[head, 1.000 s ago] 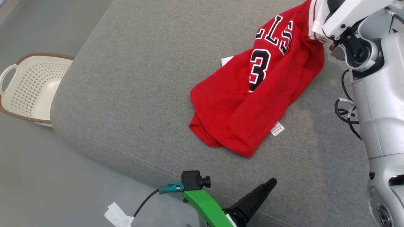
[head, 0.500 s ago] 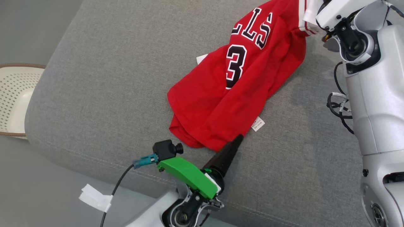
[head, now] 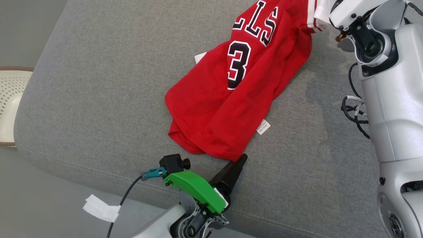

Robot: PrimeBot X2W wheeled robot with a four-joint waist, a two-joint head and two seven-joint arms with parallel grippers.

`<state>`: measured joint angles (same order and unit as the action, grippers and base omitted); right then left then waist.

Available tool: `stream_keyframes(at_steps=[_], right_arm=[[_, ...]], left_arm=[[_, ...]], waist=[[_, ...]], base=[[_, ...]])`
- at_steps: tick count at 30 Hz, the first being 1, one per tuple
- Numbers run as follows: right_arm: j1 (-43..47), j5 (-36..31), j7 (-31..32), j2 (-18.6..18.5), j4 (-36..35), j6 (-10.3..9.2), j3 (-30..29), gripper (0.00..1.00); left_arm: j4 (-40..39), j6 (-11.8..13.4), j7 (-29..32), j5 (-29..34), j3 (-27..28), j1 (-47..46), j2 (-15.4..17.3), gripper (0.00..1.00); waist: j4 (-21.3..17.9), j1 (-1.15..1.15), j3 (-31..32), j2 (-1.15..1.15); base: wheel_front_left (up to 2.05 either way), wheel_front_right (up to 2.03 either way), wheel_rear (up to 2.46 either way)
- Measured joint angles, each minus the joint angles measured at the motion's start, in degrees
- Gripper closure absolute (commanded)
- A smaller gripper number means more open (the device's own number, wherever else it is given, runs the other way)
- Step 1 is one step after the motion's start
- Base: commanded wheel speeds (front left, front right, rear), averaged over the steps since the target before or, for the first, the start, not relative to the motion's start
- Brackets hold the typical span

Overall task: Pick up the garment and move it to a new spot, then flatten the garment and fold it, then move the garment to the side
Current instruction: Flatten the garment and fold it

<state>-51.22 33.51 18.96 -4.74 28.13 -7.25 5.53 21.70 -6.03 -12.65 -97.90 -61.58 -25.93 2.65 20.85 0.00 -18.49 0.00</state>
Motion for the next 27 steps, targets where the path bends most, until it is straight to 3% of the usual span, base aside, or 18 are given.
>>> stream_keyframes(at_steps=[5,6,7,8,9,11,19,24,27], right_arm=[[0.00,0.00,0.00,-0.01,-0.22,0.00,0.04,1.00],[0.01,0.00,0.00,0.00,-0.27,0.00,0.08,1.00],[0.01,0.00,0.00,0.00,-0.32,0.00,0.11,1.00],[0.01,0.00,0.00,0.00,-0.35,0.00,0.13,1.00],[0.01,0.00,0.00,0.00,-0.36,0.00,0.18,1.00],[0.01,0.00,0.01,0.01,-0.44,0.00,0.30,1.00],[0.04,1.63,0.01,0.16,-1.63,0.00,-0.20,1.00],[0.09,4.35,-0.27,0.25,-3.61,0.16,-2.76,1.00],[0.16,6.73,-1.12,0.31,-5.39,0.75,-5.43,1.00]], left_arm=[[0.33,-0.02,-0.09,-1.35,-0.34,-1.11,-0.01,0.00],[0.32,-0.08,-0.10,-1.71,-0.29,-1.36,-0.01,0.38],[0.30,-0.10,-0.10,-2.15,-0.25,-1.50,-0.01,0.52],[0.30,-0.11,-0.11,-2.92,-0.25,-1.61,-0.02,0.57],[0.36,-0.15,-0.13,-3.66,-0.30,-1.75,-0.02,0.69],[0.86,-0.33,-0.53,-4.26,-0.58,-2.31,-0.03,1.00],[1.23,-0.64,-0.89,-5.71,0.65,-3.52,-0.05,1.00],[-0.89,-1.03,-1.54,-7.79,8.54,-4.79,-0.12,1.00],[-6.47,-1.03,-1.58,-7.65,13.93,-6.42,0.80,1.00]], waist=[[-0.16,0.00,-0.17,0.00],[-0.21,0.00,-0.20,0.00],[-0.26,0.00,-0.22,0.00],[-0.33,0.00,-0.25,0.00],[-0.40,0.00,-0.26,0.00],[-0.56,0.00,-0.29,0.00],[-1.47,0.00,-0.28,0.00],[-1.74,0.00,0.17,0.00],[-1.67,0.00,0.90,0.00]], base=[[0.00,0.00,0.00],[0.00,0.00,0.00],[0.00,0.00,0.00],[0.00,0.00,0.00],[0.00,0.00,0.00],[0.00,0.00,0.00],[0.00,0.00,0.00],[0.00,0.00,0.00],[0.00,0.00,0.00]])
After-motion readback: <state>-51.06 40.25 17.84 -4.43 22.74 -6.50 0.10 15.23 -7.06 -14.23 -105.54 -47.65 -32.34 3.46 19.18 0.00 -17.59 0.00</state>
